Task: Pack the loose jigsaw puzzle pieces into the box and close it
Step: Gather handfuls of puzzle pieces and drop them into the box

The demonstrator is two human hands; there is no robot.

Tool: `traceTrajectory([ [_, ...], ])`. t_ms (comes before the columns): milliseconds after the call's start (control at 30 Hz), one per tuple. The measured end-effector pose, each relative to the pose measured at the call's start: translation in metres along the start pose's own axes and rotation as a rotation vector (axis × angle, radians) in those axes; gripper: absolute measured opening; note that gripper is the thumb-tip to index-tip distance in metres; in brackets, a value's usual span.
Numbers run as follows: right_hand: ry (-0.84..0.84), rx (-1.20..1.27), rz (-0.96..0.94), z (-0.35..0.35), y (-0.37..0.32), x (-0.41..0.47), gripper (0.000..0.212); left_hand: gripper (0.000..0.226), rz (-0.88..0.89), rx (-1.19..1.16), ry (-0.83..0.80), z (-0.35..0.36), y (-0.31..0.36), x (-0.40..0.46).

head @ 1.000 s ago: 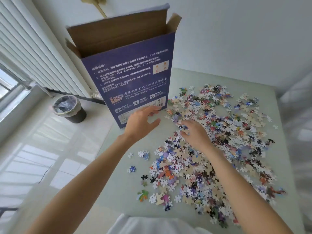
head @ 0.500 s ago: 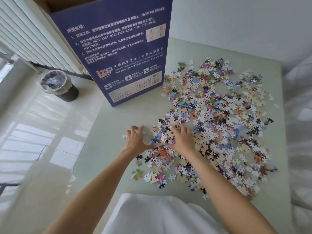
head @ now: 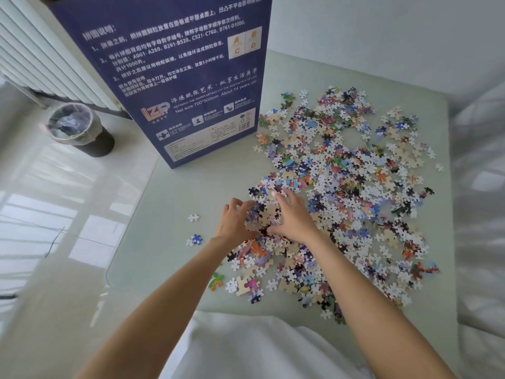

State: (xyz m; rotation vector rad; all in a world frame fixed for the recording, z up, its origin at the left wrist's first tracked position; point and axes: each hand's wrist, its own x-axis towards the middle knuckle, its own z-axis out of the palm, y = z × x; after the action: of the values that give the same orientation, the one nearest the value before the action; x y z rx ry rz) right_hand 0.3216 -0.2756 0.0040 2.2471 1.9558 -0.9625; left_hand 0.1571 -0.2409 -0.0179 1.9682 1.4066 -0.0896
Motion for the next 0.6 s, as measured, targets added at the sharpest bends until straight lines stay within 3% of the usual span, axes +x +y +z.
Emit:
traceTrajectory([
  [100,-0.06,-0.135,-0.035,0.004,-0.009,0.011,0.094,0.074,-0.01,-0.018,-0.01,-0.002,-0.003,-0.001],
  [300,-0.054,-0.125,-0.048,0.009,-0.003,0.005,0.077,0.052,-0.007,-0.079,-0.019,-0.007,-0.006,-0.001],
  [433,-0.17,-0.193,-0.065,0.006,0.007,-0.007,0.096,0.044,-0.005,-0.101,-0.029,-0.009,-0.008,0.0],
  [600,-0.017,-0.137,-0.017,0.019,0.004,-0.018,0.084,0.042,0.002,-0.112,-0.042,-0.011,-0.009,-0.003],
])
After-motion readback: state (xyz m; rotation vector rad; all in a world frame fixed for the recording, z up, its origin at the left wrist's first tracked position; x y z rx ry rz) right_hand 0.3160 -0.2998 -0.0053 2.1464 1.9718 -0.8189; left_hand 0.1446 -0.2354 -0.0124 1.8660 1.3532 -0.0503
